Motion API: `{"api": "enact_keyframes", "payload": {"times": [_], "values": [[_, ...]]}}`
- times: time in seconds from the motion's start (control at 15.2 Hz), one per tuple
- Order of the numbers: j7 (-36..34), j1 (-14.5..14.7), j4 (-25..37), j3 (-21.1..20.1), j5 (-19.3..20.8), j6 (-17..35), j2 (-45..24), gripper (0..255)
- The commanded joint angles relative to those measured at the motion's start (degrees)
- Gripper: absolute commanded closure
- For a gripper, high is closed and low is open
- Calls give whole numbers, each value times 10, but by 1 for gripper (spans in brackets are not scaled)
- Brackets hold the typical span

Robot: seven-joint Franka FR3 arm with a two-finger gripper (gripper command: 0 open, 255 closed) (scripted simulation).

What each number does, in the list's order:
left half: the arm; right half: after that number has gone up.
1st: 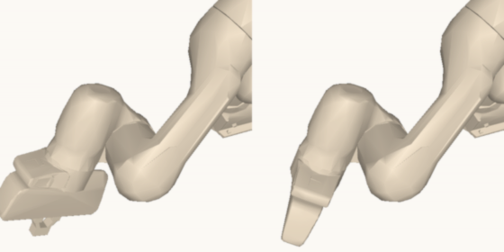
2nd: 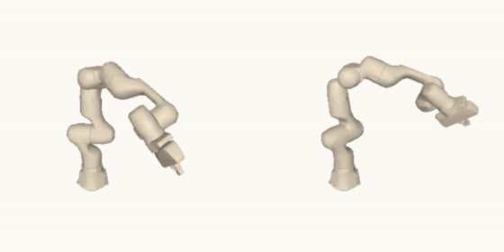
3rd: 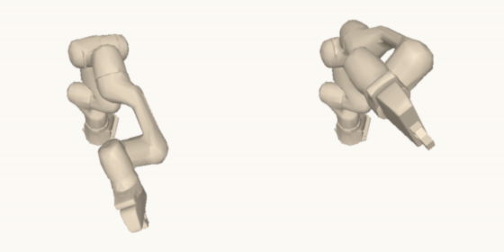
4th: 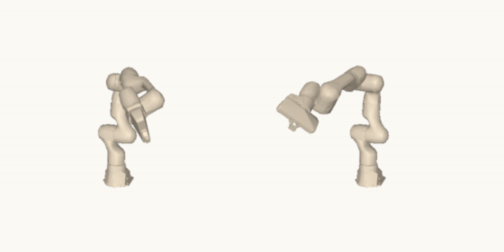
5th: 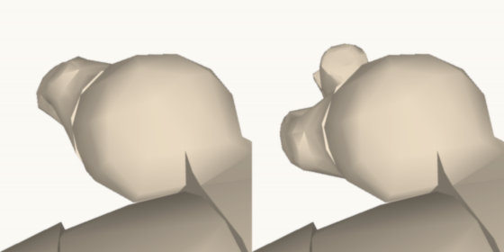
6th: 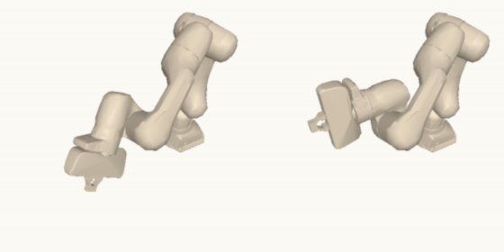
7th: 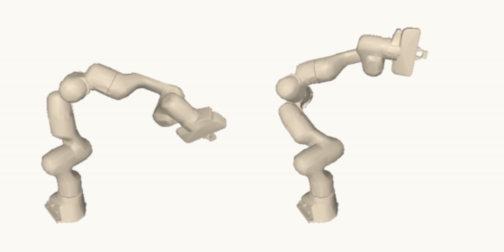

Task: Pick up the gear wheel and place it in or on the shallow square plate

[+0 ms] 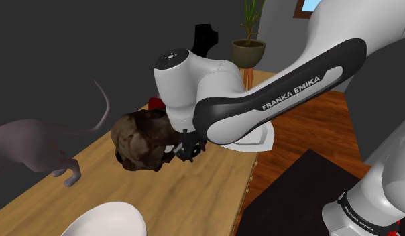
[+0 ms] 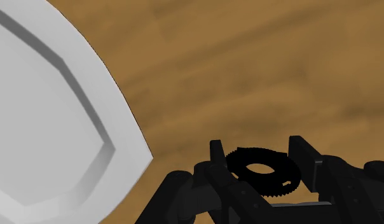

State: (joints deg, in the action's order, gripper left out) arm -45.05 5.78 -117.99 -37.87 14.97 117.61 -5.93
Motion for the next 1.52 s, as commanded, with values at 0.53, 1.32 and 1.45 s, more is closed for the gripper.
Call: {"api": "enact_keyframes", "payload": {"times": [0.53,1.32,1.45], "values": [[30,-4,46,-2,-30,-68,33,255],[209,-62,-94,86,-102,-27,183,255],[241,-70,-116,106,-106,-19,203,255]]}}
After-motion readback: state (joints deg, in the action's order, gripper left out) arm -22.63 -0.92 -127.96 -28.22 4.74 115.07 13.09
